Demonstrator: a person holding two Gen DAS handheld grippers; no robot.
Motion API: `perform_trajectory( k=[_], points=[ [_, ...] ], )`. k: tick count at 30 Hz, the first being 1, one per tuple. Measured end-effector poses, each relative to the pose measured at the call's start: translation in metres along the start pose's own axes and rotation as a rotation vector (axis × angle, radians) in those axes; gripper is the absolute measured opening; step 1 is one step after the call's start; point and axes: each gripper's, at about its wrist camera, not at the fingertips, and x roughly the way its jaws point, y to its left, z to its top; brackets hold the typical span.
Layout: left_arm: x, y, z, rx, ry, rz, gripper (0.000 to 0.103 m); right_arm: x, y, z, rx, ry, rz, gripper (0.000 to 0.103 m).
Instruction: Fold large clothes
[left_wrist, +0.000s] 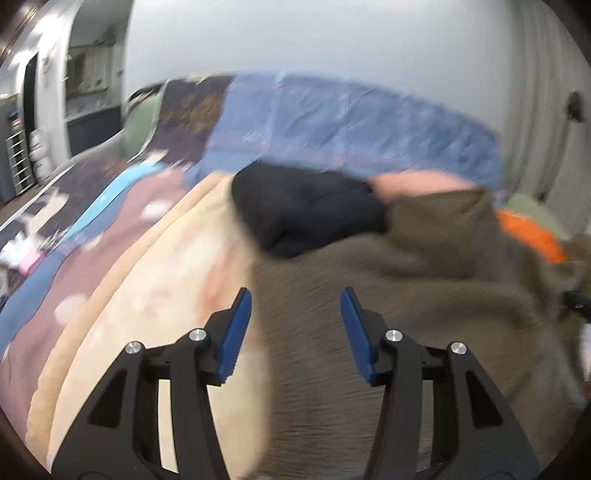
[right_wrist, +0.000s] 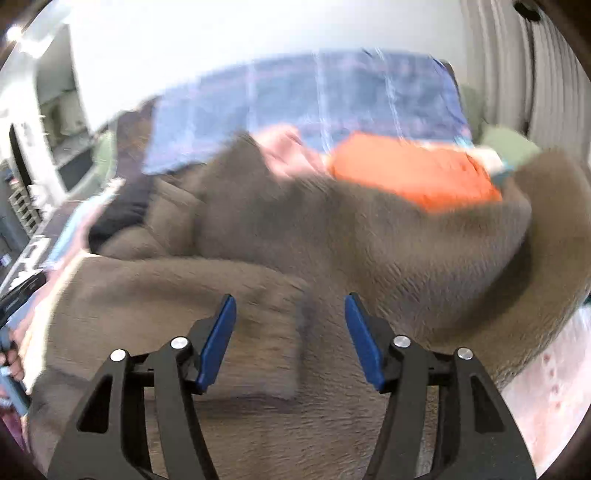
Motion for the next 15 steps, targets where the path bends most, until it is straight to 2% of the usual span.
perform_trajectory(
  k=[2, 3, 6, 7, 8, 9, 11, 12, 13, 15],
  points=[
    [0.000, -0.034, 0.006, 0.057, 0.017, -0.079, 0.050, 0.012, 0.014, -0.002, -0.008, 0.047, 0.086, 0.043],
    [0.006, -0.047, 0.005, 0.080, 0.040, -0.099, 0.052, 0.021, 0.018, -0.008, -0.006, 0.092, 0.091, 0.042],
    [0.043, -0.087, -0.017, 0.151, 0.159, -0.116, 0.058, 0.083, 0.014, -0.043, 0.009, 0.319, -0.034, 0.036],
    [0.067, -0.098, -0.037, 0.186, 0.234, -0.099, 0.062, 0.088, 0.011, -0.052, 0.011, 0.295, -0.028, 0.036],
    [0.086, -0.103, -0.053, 0.214, 0.294, -0.077, 0.073, 0.082, 0.013, -0.056, -0.014, 0.223, -0.027, 0.036],
    [0.099, -0.106, -0.069, 0.240, 0.299, -0.063, 0.074, 0.078, 0.015, -0.056, -0.028, 0.226, -0.031, 0.036],
    [0.093, -0.103, -0.062, 0.221, 0.275, -0.080, 0.075, 0.060, 0.012, -0.051, -0.017, 0.223, -0.007, 0.036],
    [0.090, -0.100, -0.061, 0.204, 0.276, -0.093, 0.076, 0.048, 0.005, -0.045, 0.012, 0.207, 0.035, 0.036],
    [0.091, -0.095, -0.062, 0.186, 0.273, -0.112, 0.076, 0.022, -0.006, -0.043, 0.048, 0.166, 0.069, 0.036],
    [0.093, -0.093, -0.061, 0.170, 0.273, -0.127, 0.076, -0.018, -0.037, -0.028, 0.106, 0.061, 0.054, 0.038]
  ],
)
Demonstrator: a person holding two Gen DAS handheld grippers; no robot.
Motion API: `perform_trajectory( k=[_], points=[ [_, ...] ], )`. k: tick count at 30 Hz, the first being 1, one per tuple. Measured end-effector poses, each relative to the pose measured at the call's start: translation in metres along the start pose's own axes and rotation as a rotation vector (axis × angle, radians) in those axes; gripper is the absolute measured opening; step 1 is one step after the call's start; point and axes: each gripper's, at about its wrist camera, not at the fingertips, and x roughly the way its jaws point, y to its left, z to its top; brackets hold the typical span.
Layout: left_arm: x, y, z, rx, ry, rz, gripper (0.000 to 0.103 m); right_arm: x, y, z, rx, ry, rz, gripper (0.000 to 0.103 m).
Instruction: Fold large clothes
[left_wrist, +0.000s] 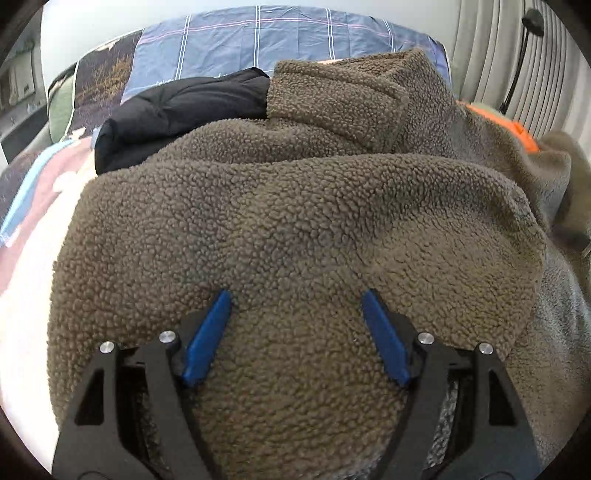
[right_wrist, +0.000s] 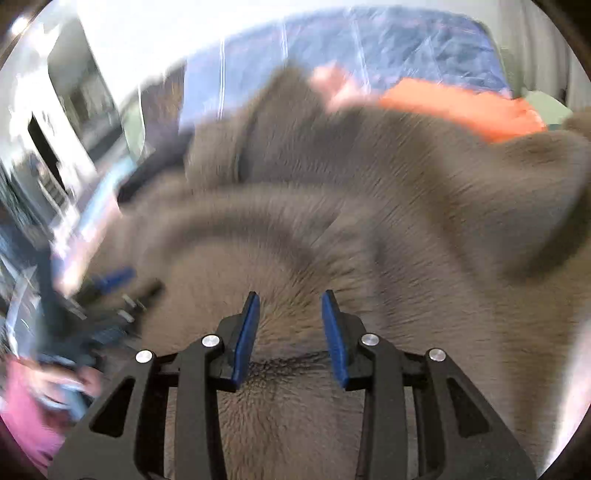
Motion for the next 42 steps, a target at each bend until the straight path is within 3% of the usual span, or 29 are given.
perform_trajectory(
  k=[3, 5, 9, 11, 13, 16, 17, 19, 20, 22, 25, 28, 30, 32, 36, 38, 40, 42],
  points=[
    [-0.001, -0.005, 0.000, 0.027, 0.000, 0.032, 0.077, -0.068, -0.070, 0.024, 0.147, -0.180, -0.100, 0.051],
    [0.001, -0.006, 0.003, 0.032, -0.001, 0.039, 0.077, -0.100, -0.132, 0.037, 0.317, -0.256, -0.178, 0.053],
    [0.001, -0.003, 0.000, 0.027, -0.003, 0.034, 0.077, -0.129, -0.256, 0.034, 0.688, -0.304, -0.226, 0.057],
    [-0.003, -0.009, -0.008, 0.029, -0.005, 0.038, 0.077, -0.125, -0.294, 0.035, 0.795, -0.295, -0.183, 0.059],
    [-0.003, -0.010, -0.008, 0.029, -0.005, 0.037, 0.077, -0.118, -0.313, 0.033, 0.872, -0.317, -0.082, 0.059],
    [-0.003, -0.009, -0.008, 0.029, -0.006, 0.038, 0.077, -0.105, -0.319, 0.041, 0.918, -0.358, 0.002, 0.058],
    [-0.003, -0.009, -0.008, 0.029, -0.005, 0.038, 0.077, -0.102, -0.318, 0.045, 0.923, -0.373, -0.002, 0.045],
    [-0.003, -0.009, -0.008, 0.029, -0.006, 0.038, 0.077, -0.101, -0.309, 0.058, 0.907, -0.393, -0.036, 0.014],
    [-0.003, -0.009, -0.008, 0.029, -0.005, 0.037, 0.077, -0.103, -0.298, 0.065, 0.882, -0.415, -0.065, 0.012],
    [-0.004, -0.008, -0.009, 0.027, -0.006, 0.035, 0.077, -0.104, -0.265, 0.082, 0.798, -0.453, -0.040, 0.011],
    [-0.003, -0.006, -0.008, 0.019, -0.007, 0.027, 0.077, -0.100, -0.191, 0.105, 0.582, -0.448, 0.116, 0.010],
    [-0.005, 0.000, -0.009, 0.007, -0.013, 0.012, 0.077, -0.083, -0.079, 0.109, 0.237, -0.383, 0.214, 0.010],
    [-0.009, 0.007, -0.009, -0.014, -0.023, -0.014, 0.077, -0.058, -0.003, 0.089, 0.000, -0.292, 0.269, 0.010],
    [-0.017, 0.023, -0.010, -0.067, -0.055, -0.094, 0.081, -0.024, 0.054, 0.056, -0.162, -0.177, 0.276, 0.010],
    [-0.049, 0.065, -0.010, -0.270, -0.150, -0.353, 0.092, 0.046, 0.092, -0.008, -0.280, 0.113, 0.241, 0.010],
    [-0.059, 0.077, -0.006, -0.319, -0.159, -0.435, 0.093, 0.072, 0.091, -0.030, -0.349, 0.213, 0.179, 0.012],
    [-0.062, 0.079, -0.005, -0.322, -0.162, -0.447, 0.094, 0.081, 0.080, -0.039, -0.356, 0.257, 0.170, 0.016],
    [-0.060, 0.076, -0.003, -0.308, -0.155, -0.465, 0.095, 0.068, 0.073, -0.046, -0.304, 0.236, 0.177, 0.030]
  ],
)
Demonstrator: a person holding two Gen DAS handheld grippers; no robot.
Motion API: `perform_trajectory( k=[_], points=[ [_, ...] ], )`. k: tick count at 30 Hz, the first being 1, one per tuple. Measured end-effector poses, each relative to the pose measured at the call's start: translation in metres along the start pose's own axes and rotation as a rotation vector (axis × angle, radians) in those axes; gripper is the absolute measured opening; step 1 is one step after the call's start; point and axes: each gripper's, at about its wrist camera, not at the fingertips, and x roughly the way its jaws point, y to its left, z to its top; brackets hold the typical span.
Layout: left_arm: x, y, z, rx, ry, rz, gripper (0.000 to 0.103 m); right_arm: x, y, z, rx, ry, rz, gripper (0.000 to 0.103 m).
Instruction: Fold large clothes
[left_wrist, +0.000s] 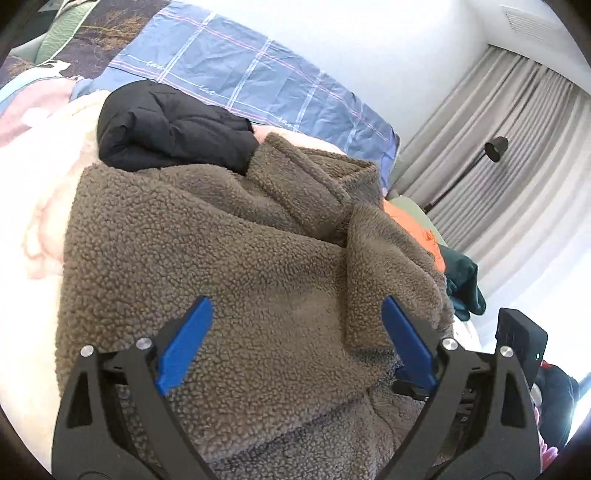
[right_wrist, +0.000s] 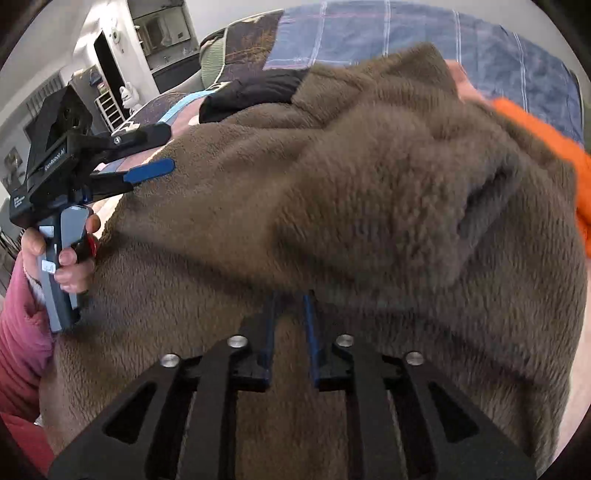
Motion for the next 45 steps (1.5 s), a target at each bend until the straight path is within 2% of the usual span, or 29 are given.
perform_trajectory(
  k=[2, 4, 7, 9, 12, 15, 17, 19, 20, 22, 25, 28, 31, 34, 35, 36, 37, 38, 39, 42, 43, 45],
  points=[
    [0.010, -0.005, -0.001, -0.004, 0.031, -0.012, 0.095, -0.017, -0.008, -0.007, 0.049, -0.052, 0.011, 0.040],
    [0.021, -0.015, -0.001, 0.012, 0.068, -0.004, 0.095, -0.028, -0.019, -0.004, 0.098, -0.084, 0.027, 0.043],
    [0.029, -0.033, -0.007, 0.096, 0.071, 0.011, 0.095, -0.045, -0.049, 0.000, 0.283, -0.121, 0.079, 0.063],
    [0.030, -0.040, -0.015, 0.142, 0.074, 0.021, 0.095, -0.048, -0.074, -0.002, 0.427, -0.142, 0.105, 0.066],
    [0.031, -0.038, -0.021, 0.147, 0.083, 0.040, 0.095, -0.047, -0.102, 0.004, 0.556, -0.187, 0.139, 0.072],
    [0.026, -0.033, -0.022, 0.119, 0.082, 0.042, 0.095, -0.033, -0.100, 0.023, 0.586, -0.160, 0.206, 0.072],
    [0.016, -0.033, -0.018, 0.114, 0.058, 0.034, 0.095, -0.028, -0.087, 0.049, 0.566, -0.161, 0.250, 0.071],
    [0.003, -0.035, -0.014, 0.123, 0.021, 0.021, 0.095, -0.040, -0.063, 0.074, 0.481, -0.214, 0.340, 0.071],
    [-0.003, -0.036, -0.013, 0.128, 0.007, 0.012, 0.095, -0.046, -0.045, 0.088, 0.409, -0.231, 0.427, 0.071],
    [-0.013, -0.037, -0.012, 0.143, -0.005, -0.005, 0.097, -0.053, -0.021, 0.103, 0.328, -0.234, 0.495, 0.071],
    [-0.011, -0.037, -0.013, 0.171, 0.029, -0.003, 0.099, -0.057, -0.006, 0.105, 0.280, -0.226, 0.426, 0.072],
    [0.007, -0.032, -0.010, 0.164, 0.082, 0.034, 0.100, -0.048, -0.018, 0.093, 0.330, -0.214, 0.323, 0.072],
    [0.038, -0.017, -0.001, 0.113, 0.144, 0.158, 0.100, -0.052, -0.037, 0.069, 0.359, -0.211, 0.164, 0.072],
    [0.056, -0.003, 0.011, 0.070, 0.149, 0.211, 0.098, -0.074, -0.052, 0.038, 0.301, -0.228, -0.065, 0.072],
    [0.059, -0.001, 0.014, 0.064, 0.140, 0.200, 0.092, -0.083, -0.059, 0.027, 0.280, -0.233, -0.140, 0.072],
    [0.061, -0.002, 0.018, 0.063, 0.126, 0.176, 0.060, -0.088, -0.065, 0.018, 0.274, -0.233, -0.194, 0.072],
    [0.062, -0.001, 0.020, 0.064, 0.125, 0.185, 0.040, -0.088, -0.072, 0.011, 0.277, -0.231, -0.224, 0.072],
    [0.061, -0.005, 0.024, 0.060, 0.128, 0.163, 0.034, -0.091, -0.081, 0.002, 0.287, -0.227, -0.254, 0.072],
    [0.055, -0.009, 0.028, 0.054, 0.105, 0.142, 0.033, -0.094, -0.087, -0.004, 0.298, -0.225, -0.267, 0.072],
    [0.002, -0.046, 0.045, 0.120, -0.062, 0.015, 0.033, -0.104, -0.097, -0.019, 0.316, -0.247, -0.283, 0.072],
    [-0.022, -0.058, 0.046, 0.177, -0.115, 0.006, 0.033, -0.106, -0.098, -0.023, 0.314, -0.257, -0.287, 0.072],
    [-0.049, -0.069, 0.040, 0.259, -0.148, 0.045, 0.037, -0.111, -0.101, -0.026, 0.313, -0.263, -0.281, 0.073]
  ],
)
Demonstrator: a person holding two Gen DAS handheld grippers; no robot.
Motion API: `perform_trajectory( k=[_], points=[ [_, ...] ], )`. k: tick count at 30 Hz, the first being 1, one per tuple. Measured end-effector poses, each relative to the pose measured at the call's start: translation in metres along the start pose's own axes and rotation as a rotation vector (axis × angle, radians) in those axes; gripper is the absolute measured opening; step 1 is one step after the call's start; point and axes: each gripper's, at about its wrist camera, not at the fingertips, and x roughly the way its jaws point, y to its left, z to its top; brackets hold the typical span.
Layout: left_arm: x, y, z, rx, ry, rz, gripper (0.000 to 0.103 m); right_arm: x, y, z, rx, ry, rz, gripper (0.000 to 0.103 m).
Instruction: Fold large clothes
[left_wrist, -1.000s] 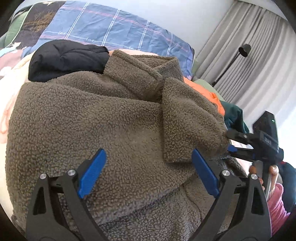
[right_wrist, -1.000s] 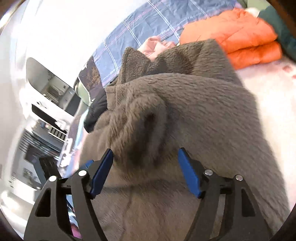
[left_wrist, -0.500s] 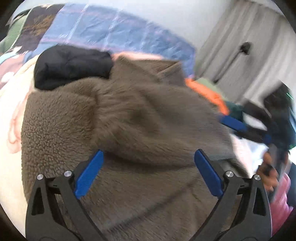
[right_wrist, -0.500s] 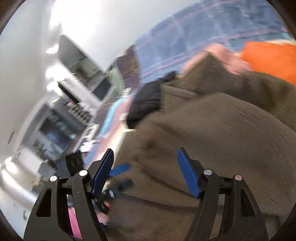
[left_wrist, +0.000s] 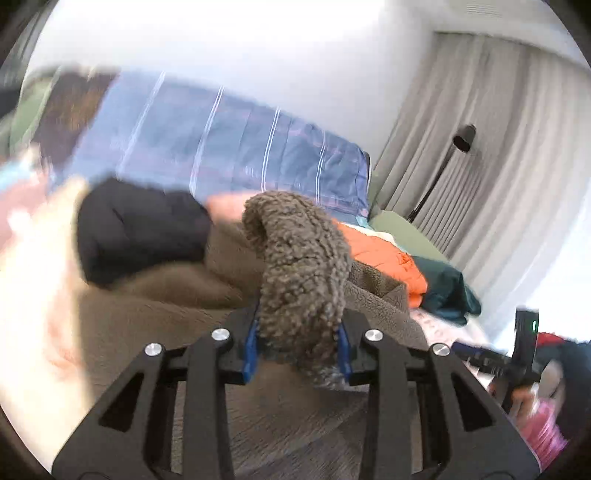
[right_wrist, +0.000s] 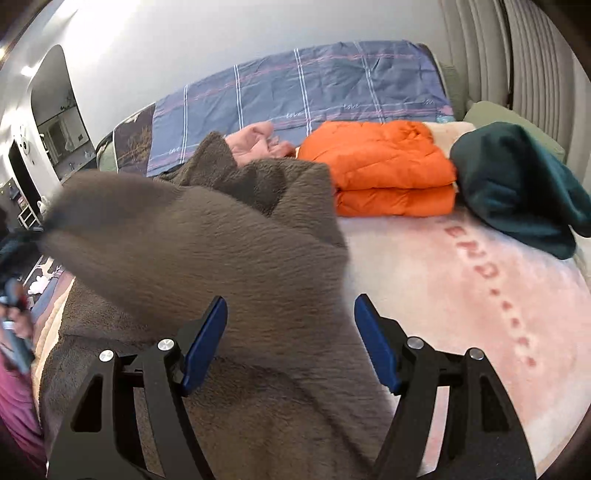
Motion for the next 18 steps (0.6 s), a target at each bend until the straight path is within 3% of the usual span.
perform_trajectory(
  k=[1, 2, 3, 4, 6, 8, 11, 14, 16, 17, 18],
  points=[
    [-0.011, 0.000, -0.007, 0.040, 0.010, 0.039, 0.041, -0.001, -0.002, -0.001, -0.002, 0.002, 0.003, 0.074],
    [-0.017, 0.003, -0.017, 0.062, 0.028, 0.076, 0.053, 0.000, -0.003, -0.001, -0.008, 0.011, 0.007, 0.074],
    [-0.017, 0.007, -0.027, 0.083, 0.057, 0.118, 0.072, 0.001, -0.002, -0.002, -0.015, 0.020, 0.006, 0.074],
    [-0.014, 0.014, -0.044, 0.110, 0.103, 0.184, 0.076, 0.006, -0.002, -0.004, -0.023, 0.034, -0.002, 0.075],
    [-0.009, 0.027, -0.066, 0.116, 0.167, 0.251, 0.077, 0.013, -0.001, -0.003, -0.021, 0.054, -0.006, 0.075],
    [-0.006, 0.045, -0.079, 0.032, 0.216, 0.233, 0.081, 0.017, 0.000, -0.001, -0.001, 0.068, 0.005, 0.075],
    [0.004, 0.057, -0.072, -0.025, 0.217, 0.250, 0.082, 0.020, 0.002, 0.019, 0.034, 0.048, 0.020, 0.075],
    [0.028, 0.058, -0.059, -0.052, 0.245, 0.222, 0.083, 0.033, 0.002, 0.053, 0.068, 0.049, -0.004, 0.075],
    [0.048, 0.059, -0.058, -0.055, 0.292, 0.225, 0.074, 0.051, 0.003, 0.076, 0.058, 0.057, -0.064, 0.075],
    [0.056, 0.055, -0.061, -0.040, 0.312, 0.226, 0.048, 0.062, 0.003, 0.083, 0.052, 0.074, -0.082, 0.074],
    [0.064, 0.050, -0.060, -0.013, 0.324, 0.231, 0.038, 0.076, 0.004, 0.090, 0.047, 0.104, -0.092, 0.074]
  ],
)
